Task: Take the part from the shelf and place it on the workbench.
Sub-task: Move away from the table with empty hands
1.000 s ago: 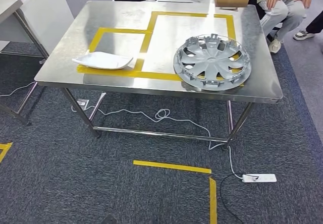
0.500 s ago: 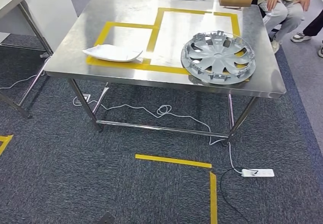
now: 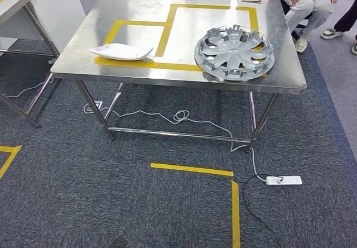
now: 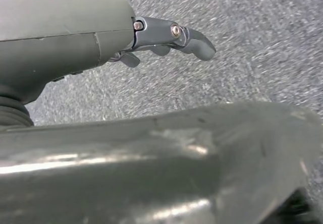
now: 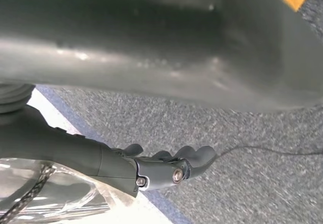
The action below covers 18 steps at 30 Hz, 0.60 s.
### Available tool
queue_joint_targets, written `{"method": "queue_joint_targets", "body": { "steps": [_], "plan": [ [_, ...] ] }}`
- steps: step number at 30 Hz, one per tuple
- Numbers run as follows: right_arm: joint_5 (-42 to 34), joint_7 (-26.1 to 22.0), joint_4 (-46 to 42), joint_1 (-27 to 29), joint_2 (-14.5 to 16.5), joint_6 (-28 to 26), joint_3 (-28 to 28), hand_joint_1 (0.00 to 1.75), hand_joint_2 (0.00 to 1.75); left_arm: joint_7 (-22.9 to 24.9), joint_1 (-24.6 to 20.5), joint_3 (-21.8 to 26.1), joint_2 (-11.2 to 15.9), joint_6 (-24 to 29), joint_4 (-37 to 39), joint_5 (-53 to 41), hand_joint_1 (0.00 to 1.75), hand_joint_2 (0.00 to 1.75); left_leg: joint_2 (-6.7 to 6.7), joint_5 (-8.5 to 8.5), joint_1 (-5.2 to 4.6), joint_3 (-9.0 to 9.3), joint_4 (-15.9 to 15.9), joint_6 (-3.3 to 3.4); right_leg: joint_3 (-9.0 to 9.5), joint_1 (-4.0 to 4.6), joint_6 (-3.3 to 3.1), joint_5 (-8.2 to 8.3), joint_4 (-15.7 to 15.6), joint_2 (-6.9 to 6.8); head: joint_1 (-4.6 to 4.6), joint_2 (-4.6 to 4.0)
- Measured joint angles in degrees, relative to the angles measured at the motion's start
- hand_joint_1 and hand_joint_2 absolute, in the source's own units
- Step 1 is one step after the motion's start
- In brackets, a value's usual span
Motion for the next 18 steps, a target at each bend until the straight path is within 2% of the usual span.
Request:
{"method": "queue_joint_targets", "body": {
  "steps": [2, 3, 4, 6, 7, 8, 9, 11, 12, 13, 14, 15, 16, 17, 18],
  "plan": [
    [0.15, 0.01, 0.0, -0.03, 0.0, 0.07, 0.0, 0.0, 0.0, 0.0, -0.15, 0.03, 0.0, 0.09, 0.0, 0.12, 0.0, 0.0, -0.15, 1.57, -0.1, 4.78, -7.94, 0.55, -0.93, 0.08, 0.49, 0.6, 0.43, 0.03, 0.04, 0.0],
    [0.21, 0.01, 0.0, -0.06, -0.01, 0.1, 0.0, 0.0, 0.0, 0.0, -0.21, 0.04, 0.0, 0.11, 0.0, 0.14, 0.0, 0.0, -0.25, 1.72, -0.22, 5.97, -10.23, 0.85, -1.16, 0.11, 0.83, 0.97, 0.49, 0.03, 0.05, 0.0],
    [0.23, 0.0, 0.0, -0.09, -0.01, 0.14, 0.0, 0.0, 0.0, 0.0, -0.24, 0.05, 0.01, 0.13, 0.0, 0.14, 0.0, 0.0, -0.32, 1.63, -0.37, 6.27, -11.17, 1.14, -1.31, 0.1, 1.21, 1.42, 0.43, 0.03, 0.07, 0.0],
    [0.27, -0.02, 0.0, -0.09, -0.02, 0.17, 0.0, 0.0, 0.0, 0.0, -0.26, 0.06, -0.01, 0.22, 0.0, 0.16, 0.0, 0.0, -0.26, 2.5, -0.44, 5.69, -11.43, 1.86, -1.49, -0.01, 2.0, 1.97, 0.31, 0.06, 0.07, 0.0],
    [0.29, -0.02, 0.0, -0.06, -0.04, 0.18, -0.01, 0.0, 0.0, 0.0, -0.33, 0.07, -0.03, 0.28, 0.0, 0.18, 0.0, 0.0, -0.16, 3.03, -0.39, 5.29, -11.56, 2.33, -1.88, -0.07, 2.31, 1.28, 0.74, 0.09, 0.11, 0.0],
    [0.32, -0.05, 0.0, -0.03, -0.05, 0.19, 0.0, 0.0, 0.0, 0.0, -0.41, 0.07, -0.06, 0.34, 0.0, 0.19, 0.0, 0.0, -0.06, 3.65, -0.32, 4.75, -11.73, 2.83, -2.59, -0.1, 2.53, -0.49, 2.21, 0.14, 0.2, 0.0],
    [0.35, -0.09, 0.0, -0.03, -0.07, 0.2, 0.01, 0.0, 0.0, 0.0, -0.48, 0.07, -0.11, 0.37, 0.0, 0.21, 0.0, 0.0, 0.05, 4.29, -0.31, 4.09, -11.83, 3.22, -3.6, -0.15, 2.67, -3.14, 4.88, 0.18, 0.27, 0.0],
    [0.38, -0.14, 0.0, -0.1, -0.07, 0.21, 0.03, 0.0, 0.0, 0.0, -0.51, 0.08, -0.17, 0.39, 0.0, 0.22, 0.0, 0.0, 0.13, 5.5, -0.56, 2.51, -11.72, 3.61, -5.79, -0.15, 2.9, -8.26, 12.38, 0.22, 0.38, 0.0],
    [0.39, -0.13, 0.0, -0.13, -0.09, 0.21, 0.03, 0.0, 0.0, 0.0, -0.49, 0.08, -0.2, 0.39, 0.0, 0.22, 0.0, 0.0, 0.17, 6.12, -0.69, 1.64, -11.63, 3.64, -6.25, -0.14, 2.98, -9.21, 15.43, 0.22, 0.38, 0.0],
    [0.44, -0.12, 0.0, -0.14, -0.11, 0.21, 0.02, 0.0, 0.0, 0.0, -0.47, 0.09, -0.2, 0.39, 0.0, 0.22, 0.0, 0.0, 0.21, 6.71, -0.79, 0.76, -11.5, 3.62, -5.97, -0.12, 2.99, -8.81, 16.9, 0.22, 0.38, 0.0],
    [0.51, -0.11, 0.0, -0.14, -0.14, 0.22, 0.02, 0.0, 0.0, 0.0, -0.47, 0.09, -0.2, 0.39, 0.0, 0.22, 0.0, 0.0, 0.22, 7.28, -0.86, -0.15, -11.32, 3.54, -4.7, -0.11, 2.92, -7.32, 16.41, 0.22, 0.38, 0.0],
    [0.61, -0.11, 0.0, -0.16, -0.15, 0.24, 0.02, 0.0, 0.0, 0.0, -0.47, 0.09, -0.2, 0.4, 0.0, 0.22, 0.0, 0.0, 0.22, 7.79, -0.89, -1.02, -11.08, 3.42, -2.35, -0.1, 2.77, -5.5, 13.81, 0.21, 0.38, 0.0],
    [0.69, -0.11, -0.01, -0.24, -0.15, 0.26, 0.02, 0.0, 0.0, 0.0, -0.48, 0.09, -0.21, 0.41, 0.0, 0.22, 0.0, 0.0, 0.22, 8.25, -0.93, -1.78, -10.78, 3.23, 0.76, -0.08, 2.56, -4.39, 9.78, 0.21, 0.37, 0.0],
    [0.74, -0.11, -0.01, -0.37, -0.15, 0.27, 0.02, 0.0, 0.0, 0.01, -0.5, 0.09, -0.21, 0.44, 0.0, 0.22, 0.0, 0.0, 0.21, 8.65, -1.02, -2.43, -10.44, 3.01, 4.18, -0.01, 2.34, -4.18, 5.04, 0.22, 0.38, 0.0],
    [0.77, -0.11, -0.02, -0.53, -0.15, 0.28, 0.02, 0.0, 0.0, 0.01, -0.52, 0.09, -0.21, 0.47, 0.0, 0.22, 0.0, 0.0, 0.24, 9.1, -1.1, -2.86, -10.21, 2.74, 6.61, 0.07, 2.11, -4.6, 1.22, 0.23, 0.32, 0.0]
  ]
}}
